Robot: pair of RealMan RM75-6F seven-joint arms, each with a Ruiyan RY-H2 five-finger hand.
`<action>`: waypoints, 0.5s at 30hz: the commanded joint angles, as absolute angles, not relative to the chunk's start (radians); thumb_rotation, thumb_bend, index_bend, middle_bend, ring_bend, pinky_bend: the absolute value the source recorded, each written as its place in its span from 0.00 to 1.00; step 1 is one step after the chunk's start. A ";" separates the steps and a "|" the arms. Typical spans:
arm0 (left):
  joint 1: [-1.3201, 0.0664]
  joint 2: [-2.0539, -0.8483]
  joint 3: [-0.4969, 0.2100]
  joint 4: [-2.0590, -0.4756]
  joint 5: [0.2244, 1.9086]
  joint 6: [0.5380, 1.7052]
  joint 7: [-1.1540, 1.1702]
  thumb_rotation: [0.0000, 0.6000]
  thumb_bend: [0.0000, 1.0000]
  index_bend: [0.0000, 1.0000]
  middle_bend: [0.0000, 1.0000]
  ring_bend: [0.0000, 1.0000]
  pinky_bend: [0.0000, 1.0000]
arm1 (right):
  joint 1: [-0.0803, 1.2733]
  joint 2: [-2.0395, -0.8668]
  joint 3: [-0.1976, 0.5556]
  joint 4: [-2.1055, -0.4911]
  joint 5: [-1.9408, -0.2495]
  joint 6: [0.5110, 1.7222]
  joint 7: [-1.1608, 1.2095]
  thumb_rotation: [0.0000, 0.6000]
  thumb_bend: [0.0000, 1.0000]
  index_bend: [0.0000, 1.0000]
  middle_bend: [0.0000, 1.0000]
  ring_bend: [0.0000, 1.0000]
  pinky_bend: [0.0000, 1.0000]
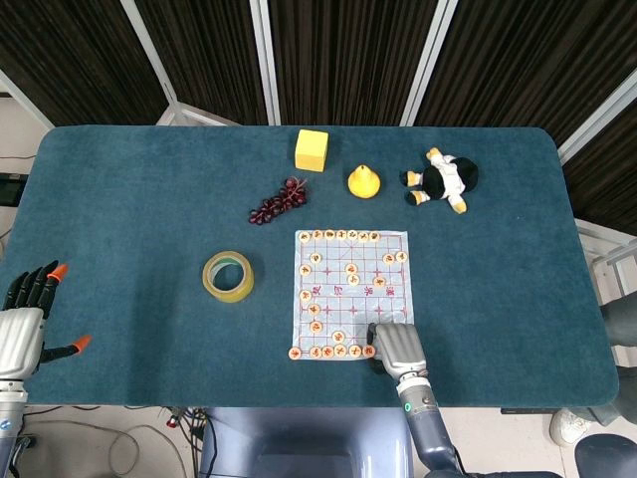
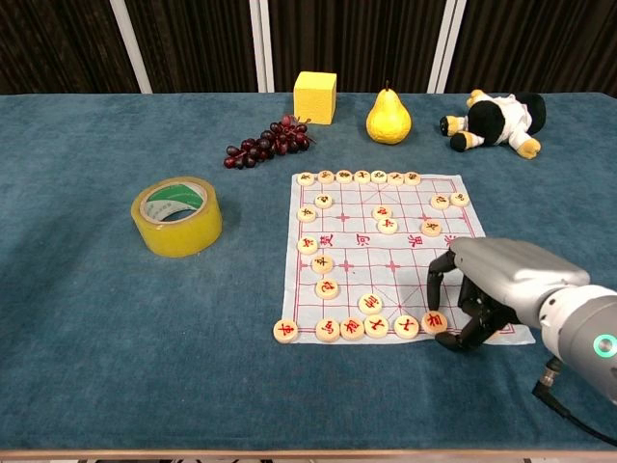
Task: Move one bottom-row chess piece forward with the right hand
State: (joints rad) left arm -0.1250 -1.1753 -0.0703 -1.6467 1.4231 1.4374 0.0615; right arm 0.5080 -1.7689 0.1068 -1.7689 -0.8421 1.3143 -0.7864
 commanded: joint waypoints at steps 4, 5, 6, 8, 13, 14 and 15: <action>-0.124 -1.180 -0.069 -1.643 1.414 1.434 0.078 1.00 0.00 0.00 0.00 0.00 0.00 | 0.519 -1.735 0.139 -1.816 -0.846 1.326 -0.797 1.00 0.37 0.57 1.00 1.00 1.00; -0.124 -1.182 -0.070 -1.640 1.415 1.436 0.078 1.00 0.00 0.00 0.00 0.00 0.00 | 0.523 -1.729 0.143 -1.825 -0.844 1.327 -0.803 1.00 0.37 0.57 1.00 1.00 1.00; -0.124 -1.184 -0.070 -1.637 1.415 1.439 0.078 1.00 0.00 0.00 0.00 0.00 0.00 | 0.525 -1.726 0.145 -1.831 -0.842 1.327 -0.808 1.00 0.37 0.57 1.00 1.00 1.00; -0.121 -1.190 -0.072 -1.629 1.415 1.447 0.075 1.00 0.00 0.00 0.00 0.00 0.00 | 0.532 -1.721 0.153 -1.848 -0.827 1.325 -0.818 1.00 0.37 0.57 1.00 1.00 1.00; -0.121 -1.204 -0.075 -1.613 1.413 1.452 0.089 1.00 0.00 0.00 0.00 0.00 0.00 | 0.560 -1.723 0.193 -1.856 -0.783 1.312 -0.833 1.00 0.37 0.57 1.00 1.00 0.98; -0.121 -1.205 -0.075 -1.612 1.412 1.453 0.093 1.00 0.00 0.00 0.00 0.00 0.00 | 0.565 -1.725 0.201 -1.854 -0.775 1.309 -0.835 1.00 0.37 0.57 1.00 1.00 0.97; -0.120 -1.207 -0.076 -1.611 1.410 1.454 0.097 1.00 0.00 0.00 0.00 0.00 0.00 | 0.574 -1.727 0.212 -1.850 -0.763 1.304 -0.838 1.00 0.37 0.57 1.00 1.00 0.95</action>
